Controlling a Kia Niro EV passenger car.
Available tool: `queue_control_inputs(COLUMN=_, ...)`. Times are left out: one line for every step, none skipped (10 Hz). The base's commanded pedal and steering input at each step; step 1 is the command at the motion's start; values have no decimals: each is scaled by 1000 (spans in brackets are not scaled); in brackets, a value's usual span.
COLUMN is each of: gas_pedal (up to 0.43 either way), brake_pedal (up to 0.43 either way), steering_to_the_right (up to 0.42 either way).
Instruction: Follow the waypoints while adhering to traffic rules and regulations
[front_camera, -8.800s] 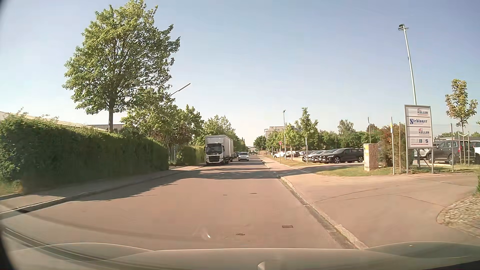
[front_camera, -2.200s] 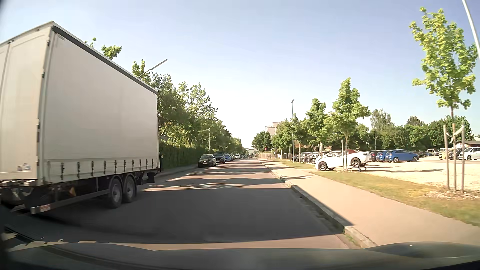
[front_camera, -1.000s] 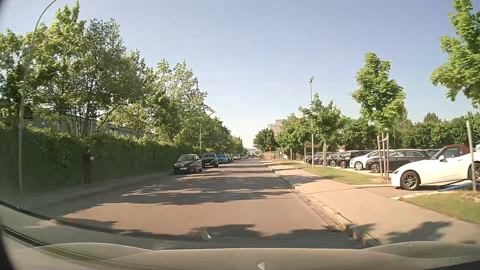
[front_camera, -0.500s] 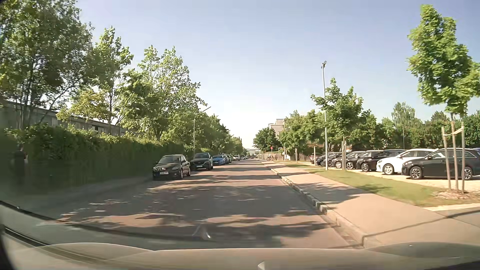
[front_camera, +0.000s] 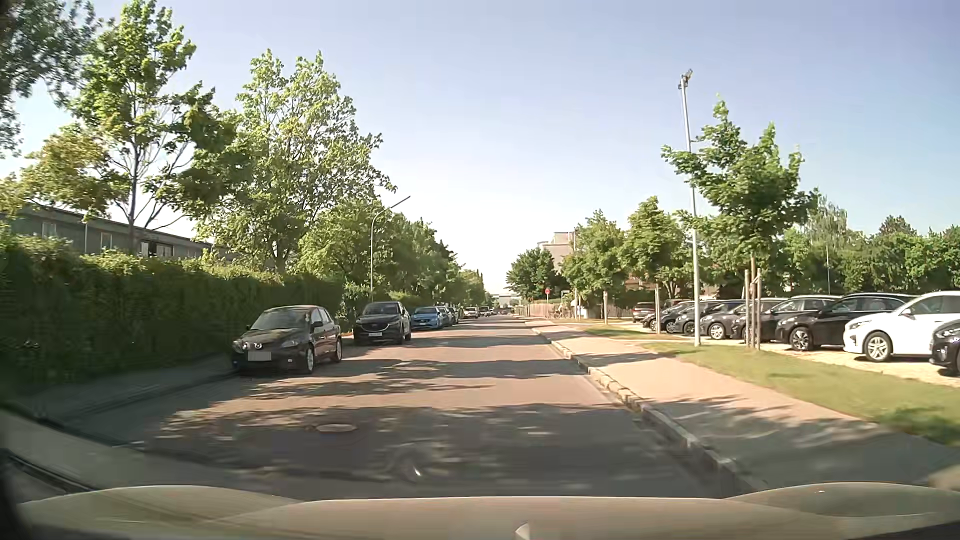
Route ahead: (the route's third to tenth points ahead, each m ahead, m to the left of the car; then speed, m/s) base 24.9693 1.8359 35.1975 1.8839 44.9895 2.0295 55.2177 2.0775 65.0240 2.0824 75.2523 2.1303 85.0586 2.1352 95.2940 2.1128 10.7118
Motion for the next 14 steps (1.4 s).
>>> queue_control_inputs(gas_pedal=39, brake_pedal=0, steering_to_the_right=-2)
queue_control_inputs(gas_pedal=28, brake_pedal=0, steering_to_the_right=-1)
queue_control_inputs(gas_pedal=20, brake_pedal=0, steering_to_the_right=0)
queue_control_inputs(gas_pedal=0, brake_pedal=0, steering_to_the_right=0)
queue_control_inputs(gas_pedal=0, brake_pedal=0, steering_to_the_right=1)
queue_control_inputs(gas_pedal=0, brake_pedal=0, steering_to_the_right=1)
queue_control_inputs(gas_pedal=0, brake_pedal=0, steering_to_the_right=1)
queue_control_inputs(gas_pedal=0, brake_pedal=0, steering_to_the_right=2)
queue_control_inputs(gas_pedal=0, brake_pedal=6, steering_to_the_right=2)
queue_control_inputs(gas_pedal=0, brake_pedal=43, steering_to_the_right=2)
queue_control_inputs(gas_pedal=0, brake_pedal=140, steering_to_the_right=2)
queue_control_inputs(gas_pedal=0, brake_pedal=189, steering_to_the_right=2)
queue_control_inputs(gas_pedal=0, brake_pedal=220, steering_to_the_right=2)
queue_control_inputs(gas_pedal=0, brake_pedal=232, steering_to_the_right=2)
